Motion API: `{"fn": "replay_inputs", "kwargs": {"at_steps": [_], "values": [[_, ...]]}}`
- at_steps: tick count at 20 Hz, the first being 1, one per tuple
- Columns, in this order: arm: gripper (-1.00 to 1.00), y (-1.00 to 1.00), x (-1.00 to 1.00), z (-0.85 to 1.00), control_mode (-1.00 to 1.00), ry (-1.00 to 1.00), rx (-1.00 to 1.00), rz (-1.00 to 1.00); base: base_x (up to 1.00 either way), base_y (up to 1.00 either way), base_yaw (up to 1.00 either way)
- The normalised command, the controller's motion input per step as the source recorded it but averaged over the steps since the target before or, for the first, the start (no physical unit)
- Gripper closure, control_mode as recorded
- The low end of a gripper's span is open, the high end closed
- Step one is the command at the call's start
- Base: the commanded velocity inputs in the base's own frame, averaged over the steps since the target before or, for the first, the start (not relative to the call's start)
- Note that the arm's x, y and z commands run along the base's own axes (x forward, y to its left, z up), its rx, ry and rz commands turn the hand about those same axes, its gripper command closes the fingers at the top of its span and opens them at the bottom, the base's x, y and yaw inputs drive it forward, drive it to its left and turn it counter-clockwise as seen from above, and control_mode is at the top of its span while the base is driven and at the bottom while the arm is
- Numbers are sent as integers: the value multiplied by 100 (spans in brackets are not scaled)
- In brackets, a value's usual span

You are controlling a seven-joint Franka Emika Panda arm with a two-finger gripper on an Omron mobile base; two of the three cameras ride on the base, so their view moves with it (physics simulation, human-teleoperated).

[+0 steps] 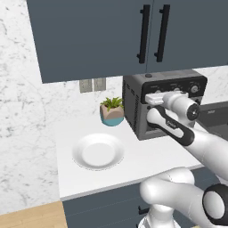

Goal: Pick up the kebab skewer and baguette bread, and place them inside the toaster oven. Close the toaster oven door and start by setting the timer.

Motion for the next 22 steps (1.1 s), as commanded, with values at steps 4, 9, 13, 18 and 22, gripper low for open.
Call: {"fn": "replay_inputs", "kwargs": {"at_steps": [4, 9, 13, 18, 22], "values": [[-100, 0, 4, 0, -100, 0, 0, 0, 0, 0, 0], [-100, 0, 4, -1, -100, 0, 0, 0, 0, 0, 0], [-100, 0, 8, -2, -100, 0, 0, 0, 0, 0, 0], [-100, 0, 0, -1, -100, 0, 0, 0, 0, 0, 0], [-100, 0, 0, 0, -100, 0, 0, 0, 0, 0, 0]]}}
